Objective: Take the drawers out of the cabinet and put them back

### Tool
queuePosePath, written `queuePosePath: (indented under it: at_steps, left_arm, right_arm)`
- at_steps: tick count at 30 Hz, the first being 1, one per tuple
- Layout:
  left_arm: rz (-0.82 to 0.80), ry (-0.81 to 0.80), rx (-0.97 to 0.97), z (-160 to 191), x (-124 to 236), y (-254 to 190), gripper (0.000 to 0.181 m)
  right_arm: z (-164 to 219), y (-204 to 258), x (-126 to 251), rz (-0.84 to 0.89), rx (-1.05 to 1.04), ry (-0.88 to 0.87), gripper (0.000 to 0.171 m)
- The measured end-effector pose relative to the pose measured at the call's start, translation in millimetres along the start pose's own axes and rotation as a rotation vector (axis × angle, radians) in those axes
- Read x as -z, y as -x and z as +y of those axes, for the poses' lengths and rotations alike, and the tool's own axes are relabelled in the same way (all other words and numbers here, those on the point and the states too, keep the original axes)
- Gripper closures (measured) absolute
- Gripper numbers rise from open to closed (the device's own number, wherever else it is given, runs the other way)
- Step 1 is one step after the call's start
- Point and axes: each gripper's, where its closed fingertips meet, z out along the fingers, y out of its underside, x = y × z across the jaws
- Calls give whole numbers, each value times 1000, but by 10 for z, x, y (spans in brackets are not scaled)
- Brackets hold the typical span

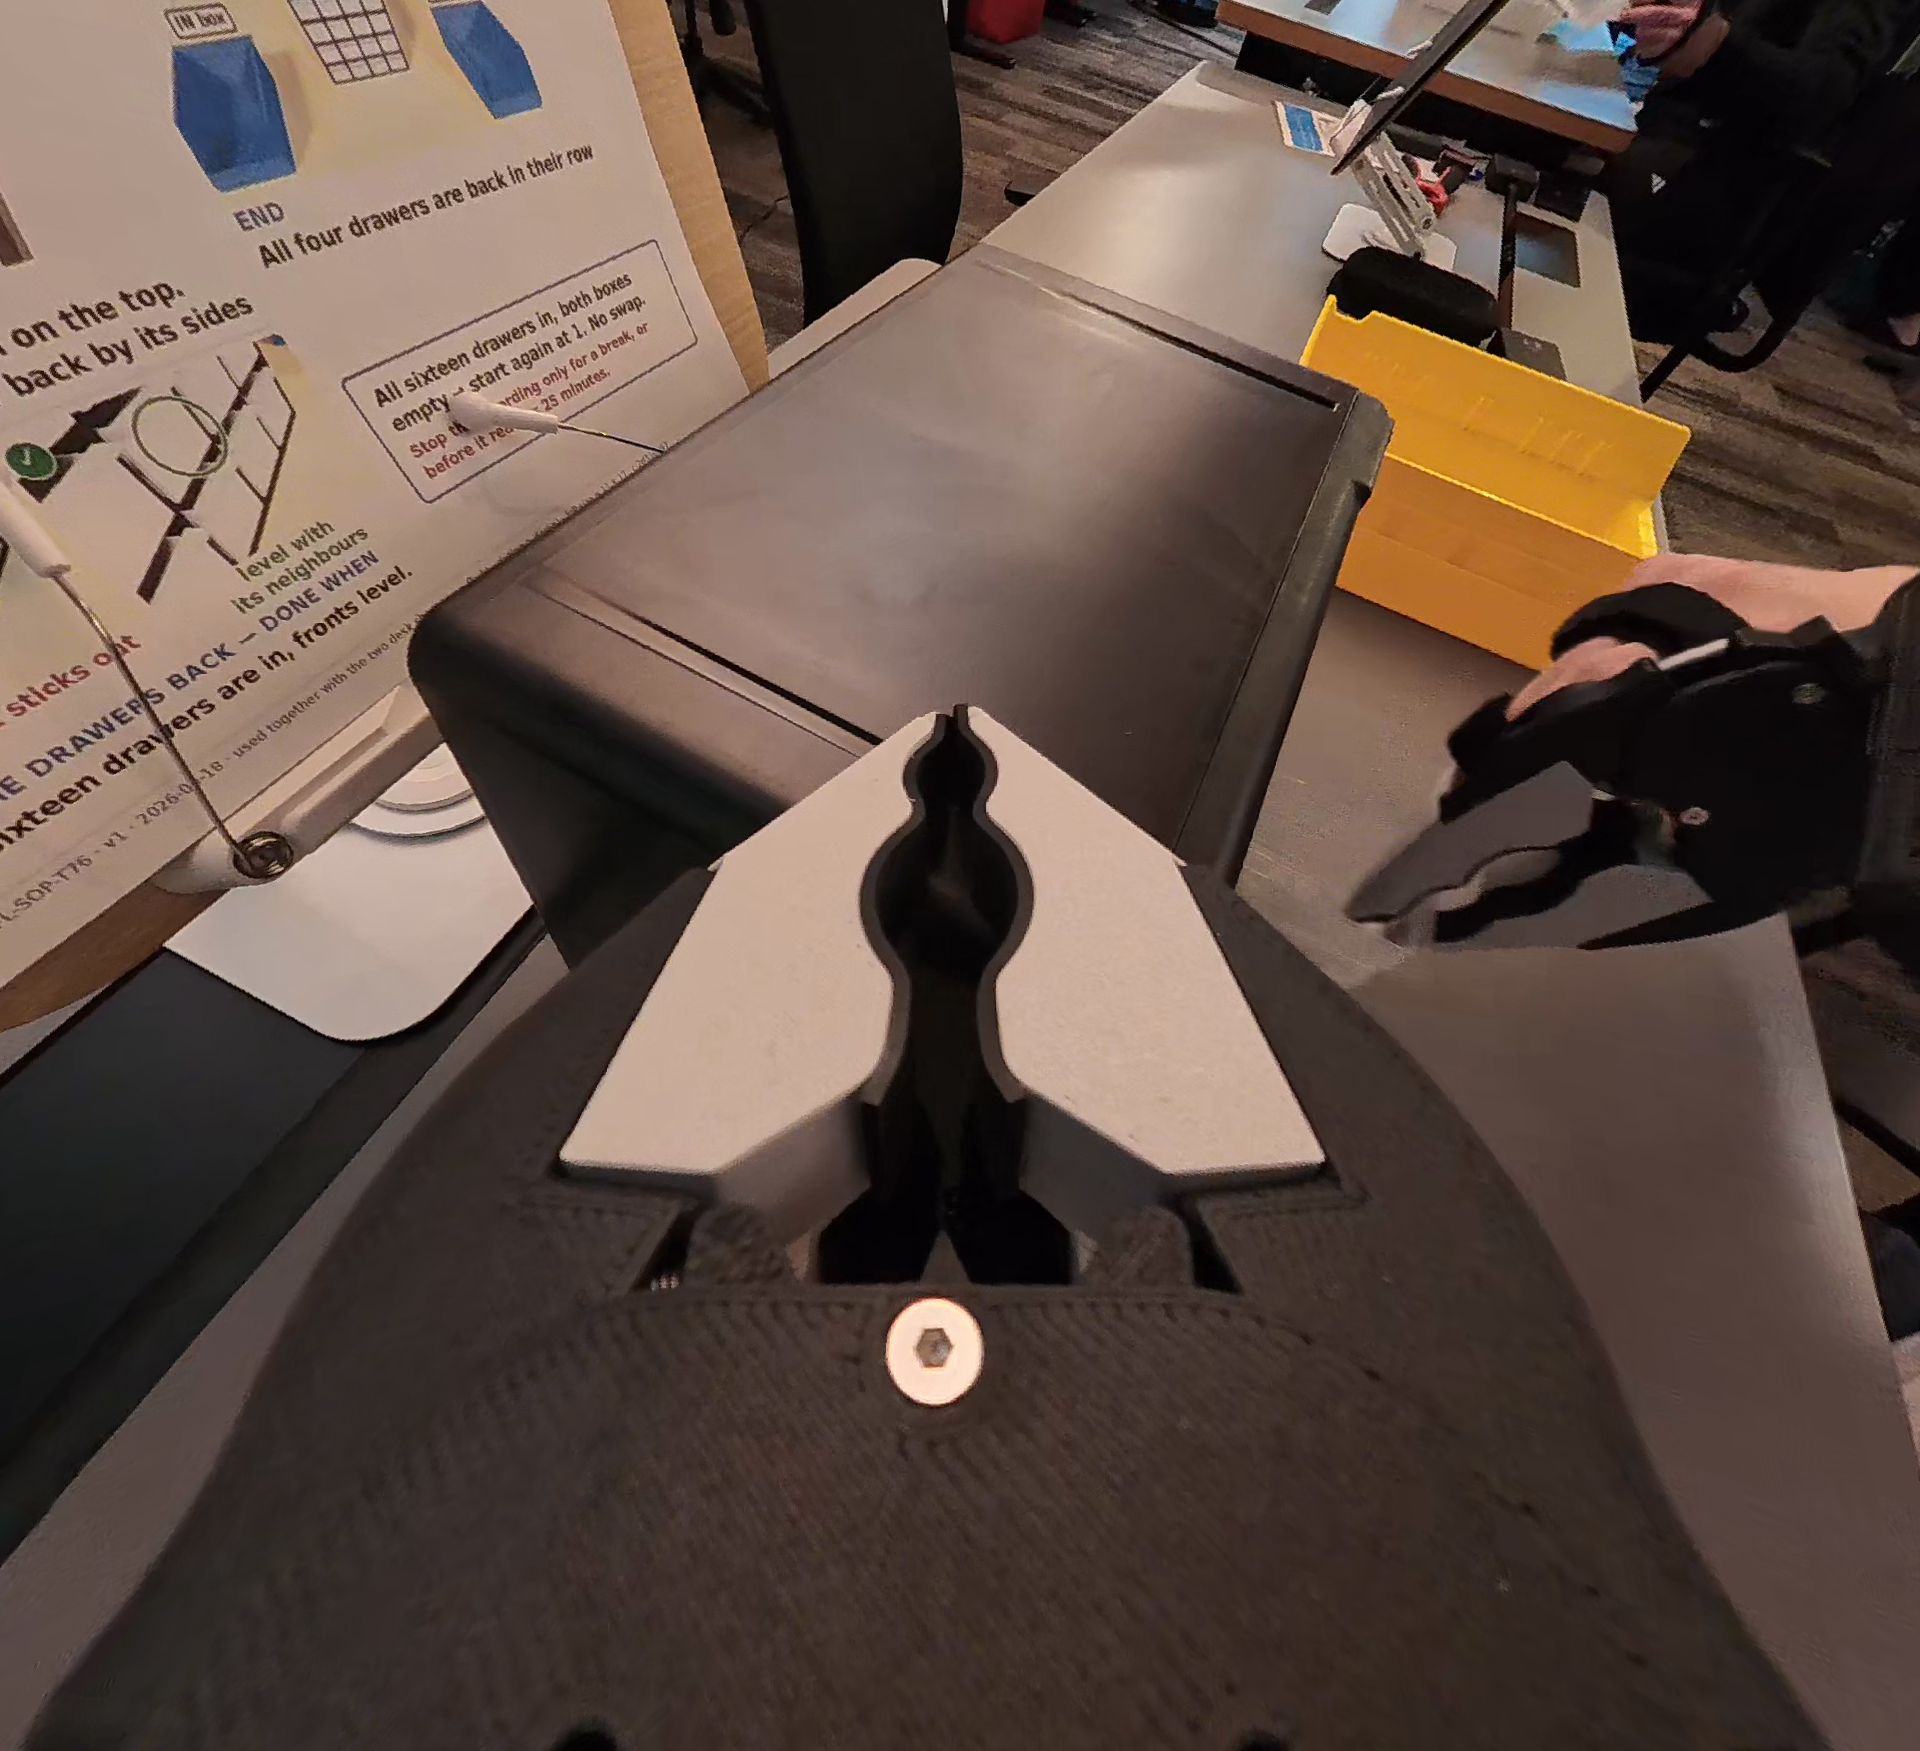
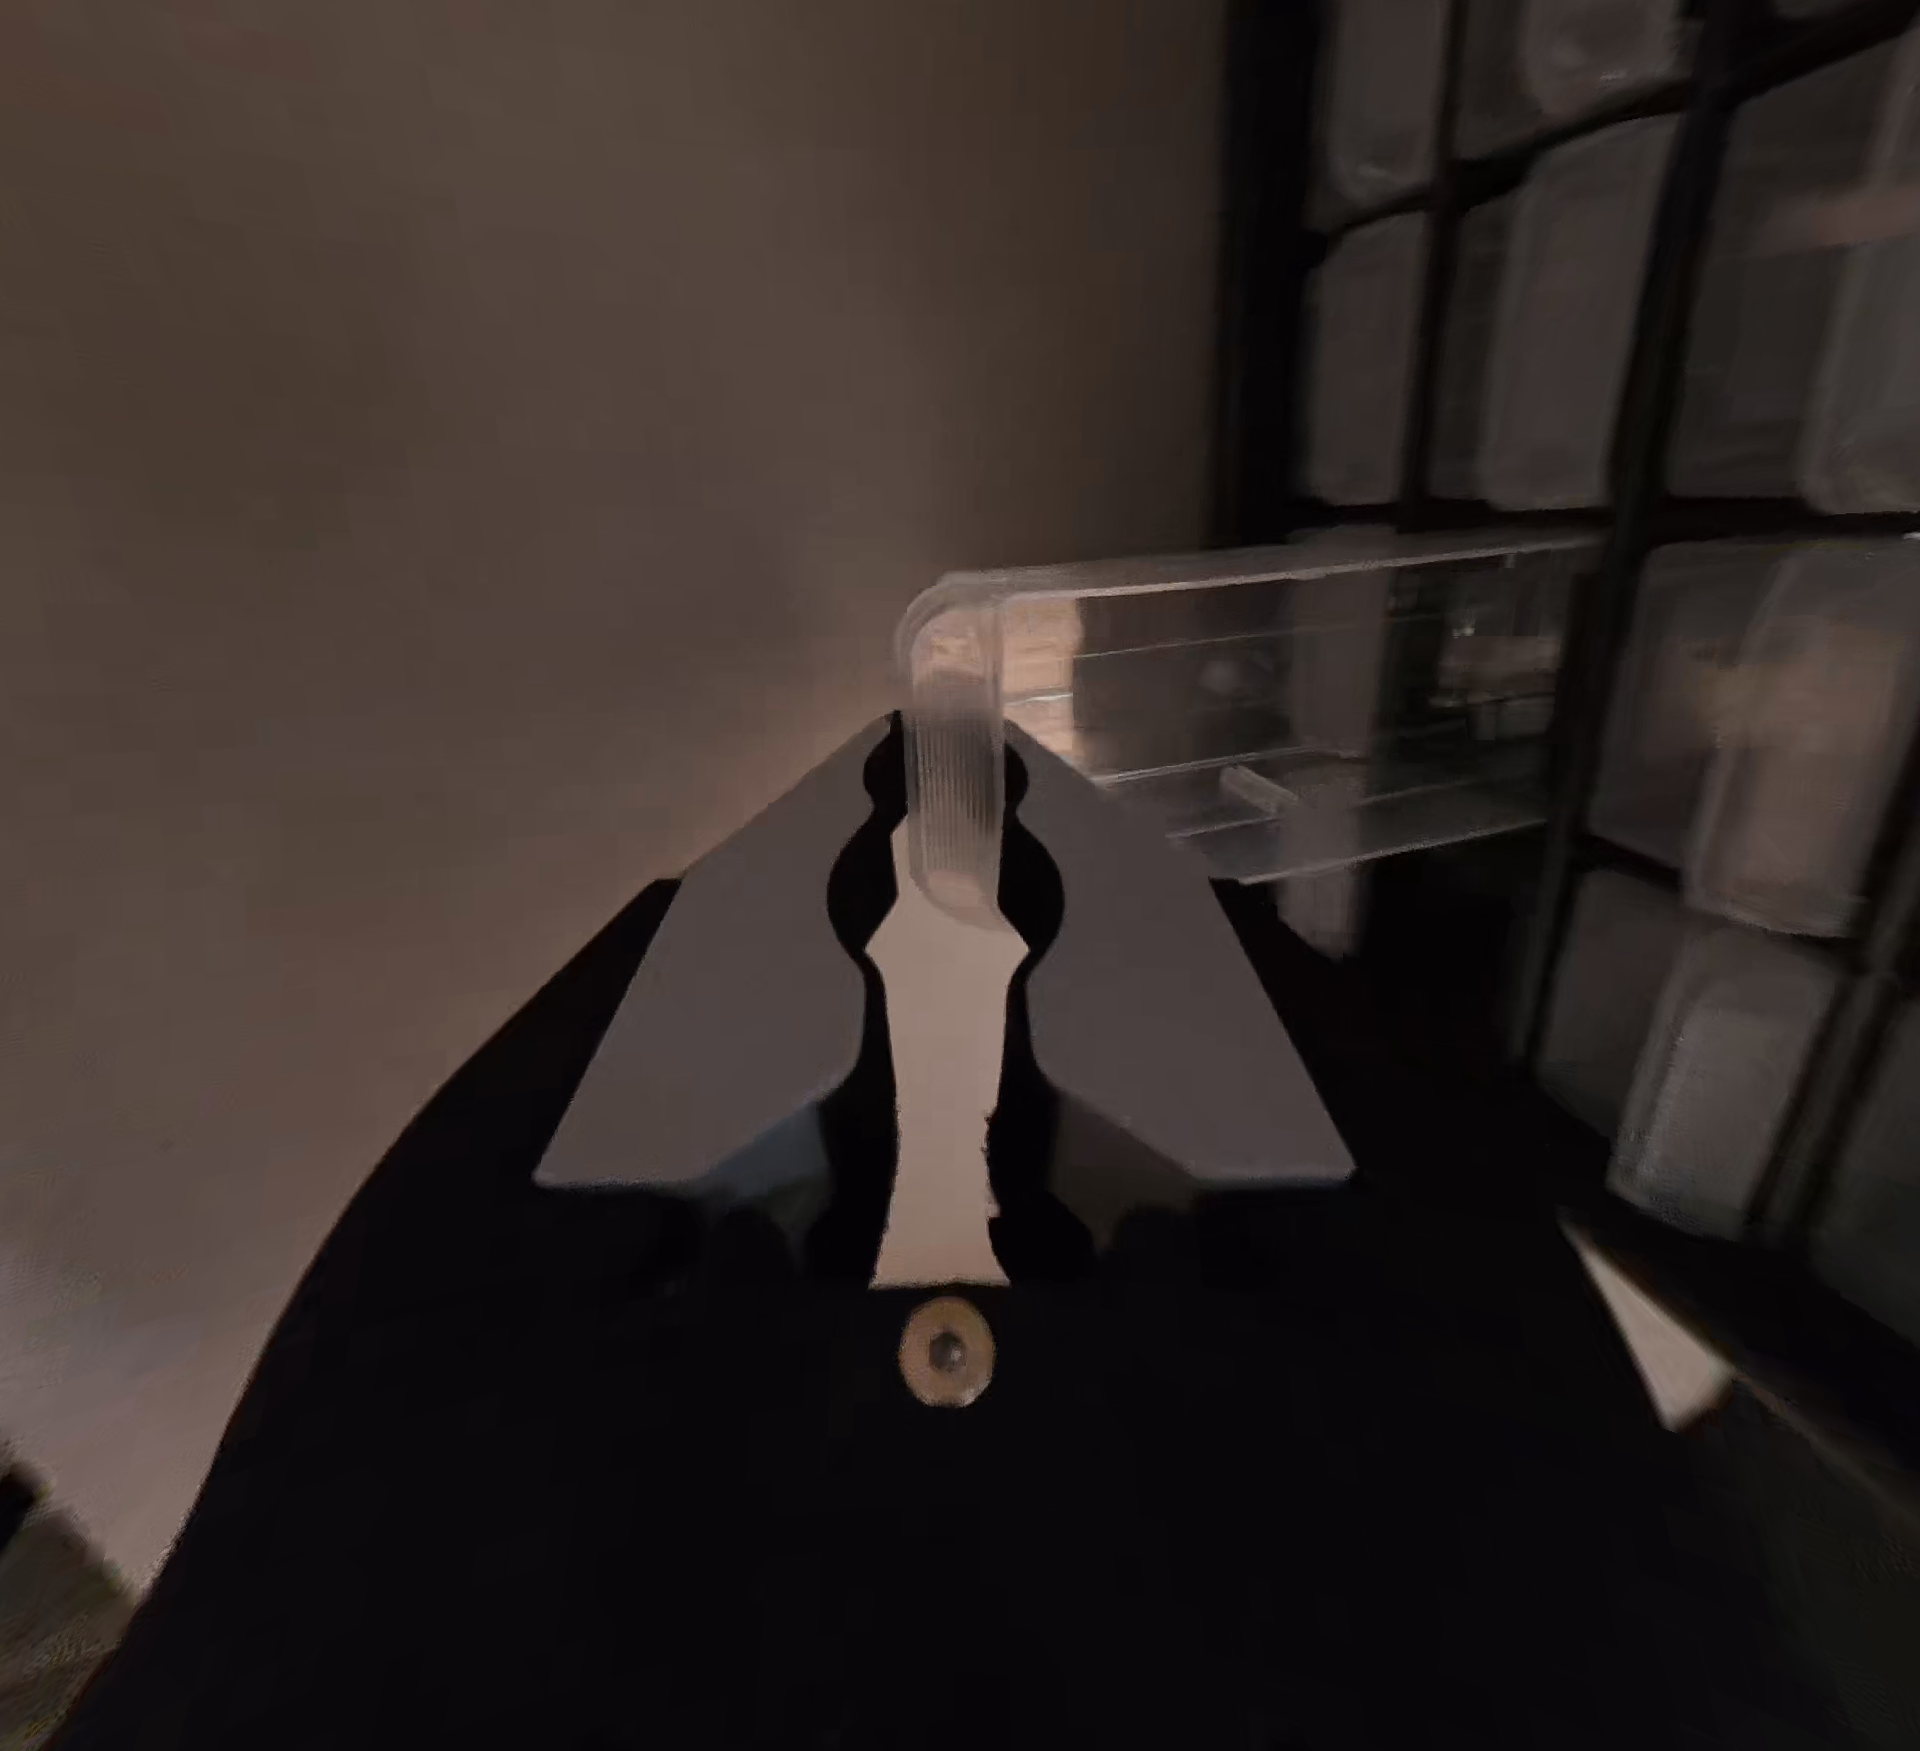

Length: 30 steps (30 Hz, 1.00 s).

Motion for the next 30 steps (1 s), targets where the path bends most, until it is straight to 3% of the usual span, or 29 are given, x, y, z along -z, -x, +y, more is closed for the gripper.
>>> queuePosePath:
  at_steps: [5,9,11,14,16,18,21,23,25,30]
  left_arm:
    - [3,0,4,-1,-1,1,181]
    - [3,-2,5,-1,1,-1,181]
    - [3,-3,5,0,1,-1,181]
    - [-1,-1,0,1,1,-1,181]
    - [0,-2,1,0,1,-1,181]
    - [4,-4,7,-1,1,-1,181]
    - [8,-6,13,-2,2,-1,181]
    - [4,-5,9,-1,2,-2,181]
    - [0,-2,4,0,1,-1,181]
    - [-7,3,5,0,1,-1,181]
  right_arm:
    - [-31,374,195,-151,-31,-51,160]
    - [-5,419,365,-172,-82,-62,160]
    - [181,405,620,-138,-159,-34,160]
    - [872,158,1324,124,-329,41,160]
    - [1465,-73,1822,290,-546,6,160]
    - [2173,-223,2057,344,-808,2,160]
    - [3095,-277,1847,309,-1009,39,160]
    - [3399,-148,1487,187,-1117,32,161]
    - [3708,-39,1152,169,-1146,124,160]
    - [3837,-39,521,112,-1151,171,161]
